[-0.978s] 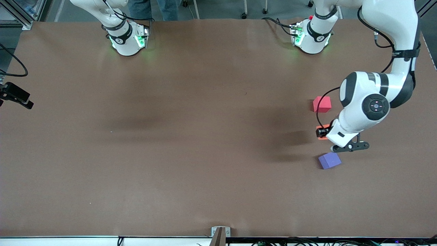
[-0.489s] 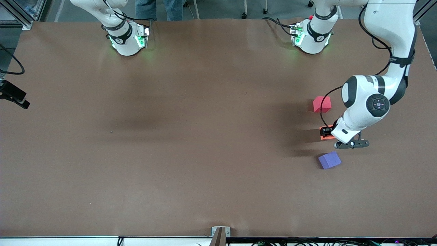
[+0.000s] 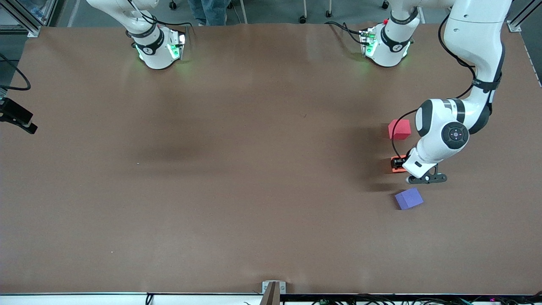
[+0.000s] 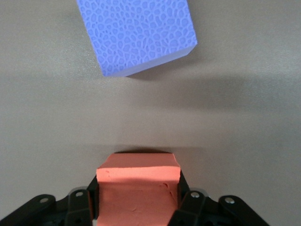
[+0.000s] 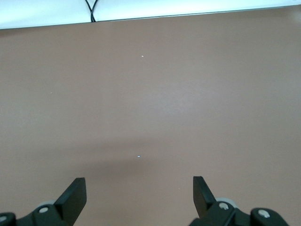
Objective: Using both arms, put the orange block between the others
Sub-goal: 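Lower the orange cube between the pink and purple cubes, open left gripper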
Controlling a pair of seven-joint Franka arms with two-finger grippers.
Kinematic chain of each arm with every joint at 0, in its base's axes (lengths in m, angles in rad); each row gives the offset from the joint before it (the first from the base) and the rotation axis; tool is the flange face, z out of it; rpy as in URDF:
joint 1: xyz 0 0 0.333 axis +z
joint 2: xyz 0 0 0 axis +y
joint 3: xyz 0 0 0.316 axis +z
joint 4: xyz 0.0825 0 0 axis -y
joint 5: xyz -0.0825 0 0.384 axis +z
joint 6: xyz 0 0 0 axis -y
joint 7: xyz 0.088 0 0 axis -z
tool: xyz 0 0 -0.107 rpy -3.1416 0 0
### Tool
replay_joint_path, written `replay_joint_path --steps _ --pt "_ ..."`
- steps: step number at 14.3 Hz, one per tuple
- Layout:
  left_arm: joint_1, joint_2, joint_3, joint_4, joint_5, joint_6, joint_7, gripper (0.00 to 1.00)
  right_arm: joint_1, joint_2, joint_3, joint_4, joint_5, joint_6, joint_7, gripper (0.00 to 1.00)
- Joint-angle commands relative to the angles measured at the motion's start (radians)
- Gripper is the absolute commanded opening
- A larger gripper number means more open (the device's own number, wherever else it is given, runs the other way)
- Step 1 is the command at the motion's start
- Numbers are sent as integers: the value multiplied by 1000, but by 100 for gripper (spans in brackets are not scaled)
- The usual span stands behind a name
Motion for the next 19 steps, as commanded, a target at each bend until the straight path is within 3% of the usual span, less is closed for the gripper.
replay_joint_path --steps 1,2,5,9,11,19 --pt "3 10 -6 -8 -16 19 18 24 51 -16 -54 -8 2 -8 -6 100" --pt "3 10 -9 -5 -18 19 20 33 43 -16 -52 -6 4 -8 -9 100" --pt "0 6 -9 -2 -18 9 37 99 46 -18 -52 -7 1 -9 -10 100" --pt "-3 -55 -9 5 -18 -14 22 100 43 -18 -52 -6 -9 -34 -10 100" --pt "0 -107 -9 32 -18 -109 23 100 39 -18 -54 -6 -9 -34 -12 100" --pt "-9 -235 -11 303 -18 -468 -78 100 7 -19 -14 2 -1 -34 -9 100"
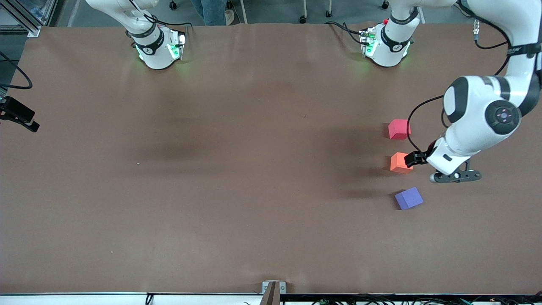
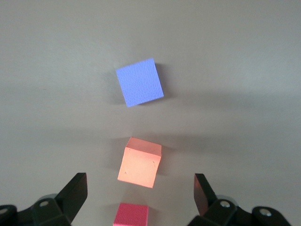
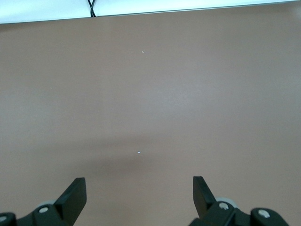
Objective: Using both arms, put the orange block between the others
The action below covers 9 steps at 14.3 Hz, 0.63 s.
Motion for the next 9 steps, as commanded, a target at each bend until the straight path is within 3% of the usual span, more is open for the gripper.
replay_joint_path --steps 1,9 --pt "-2 -33 -11 110 -16 -105 -32 100 -49 -19 54 -6 0 -11 -13 100" --pt "7 -100 -17 388 -4 -450 38 100 -35 -19 59 -9 -8 -77 -4 100"
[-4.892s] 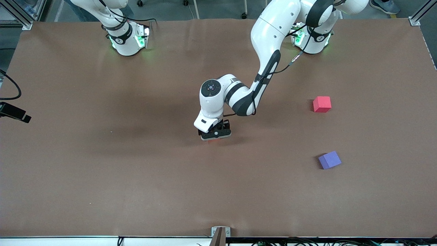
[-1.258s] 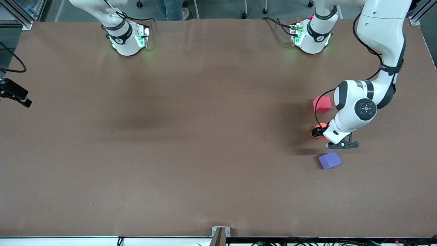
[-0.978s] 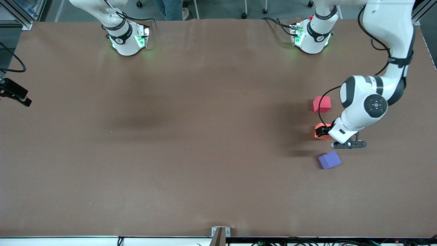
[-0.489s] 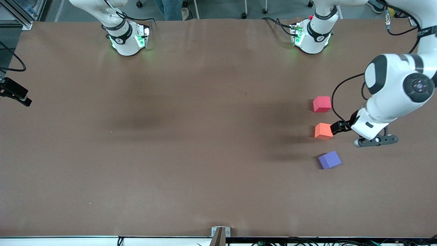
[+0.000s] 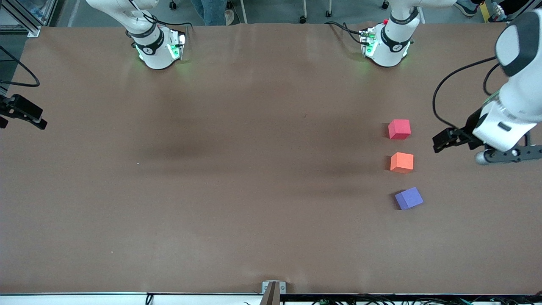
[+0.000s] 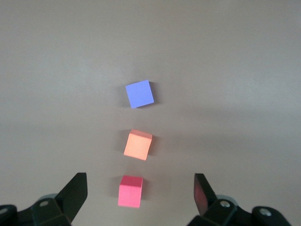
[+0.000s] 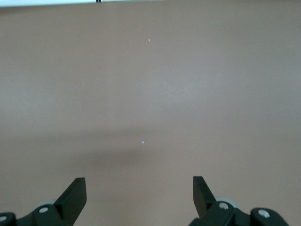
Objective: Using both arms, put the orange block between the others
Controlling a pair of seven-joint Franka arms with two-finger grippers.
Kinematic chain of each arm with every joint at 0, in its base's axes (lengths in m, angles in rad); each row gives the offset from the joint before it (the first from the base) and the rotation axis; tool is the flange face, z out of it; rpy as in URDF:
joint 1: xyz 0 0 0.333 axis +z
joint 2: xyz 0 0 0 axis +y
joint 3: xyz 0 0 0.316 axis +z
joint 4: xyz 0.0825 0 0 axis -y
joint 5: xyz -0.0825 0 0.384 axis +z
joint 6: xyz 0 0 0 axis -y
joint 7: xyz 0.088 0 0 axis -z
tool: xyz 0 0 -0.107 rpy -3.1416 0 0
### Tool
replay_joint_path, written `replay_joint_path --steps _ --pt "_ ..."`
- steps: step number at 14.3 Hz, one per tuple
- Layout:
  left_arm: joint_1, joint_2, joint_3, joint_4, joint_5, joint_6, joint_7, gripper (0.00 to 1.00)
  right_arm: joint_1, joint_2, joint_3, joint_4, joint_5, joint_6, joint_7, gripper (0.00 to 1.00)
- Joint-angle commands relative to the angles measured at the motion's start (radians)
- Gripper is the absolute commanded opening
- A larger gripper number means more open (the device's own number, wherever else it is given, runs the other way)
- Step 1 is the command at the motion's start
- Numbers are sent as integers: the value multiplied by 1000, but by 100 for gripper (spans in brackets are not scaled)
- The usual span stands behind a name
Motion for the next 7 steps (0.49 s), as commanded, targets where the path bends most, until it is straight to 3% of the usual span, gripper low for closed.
replay_joint_path --steps 1,7 --pt "7 -10 -3 79 -4 -98 57 100 -19 -19 16 -10 -3 -14 -4 100" --pt "9 -13 -3 125 -2 -138 68 100 -22 -14 15 -7 3 -10 -5 100"
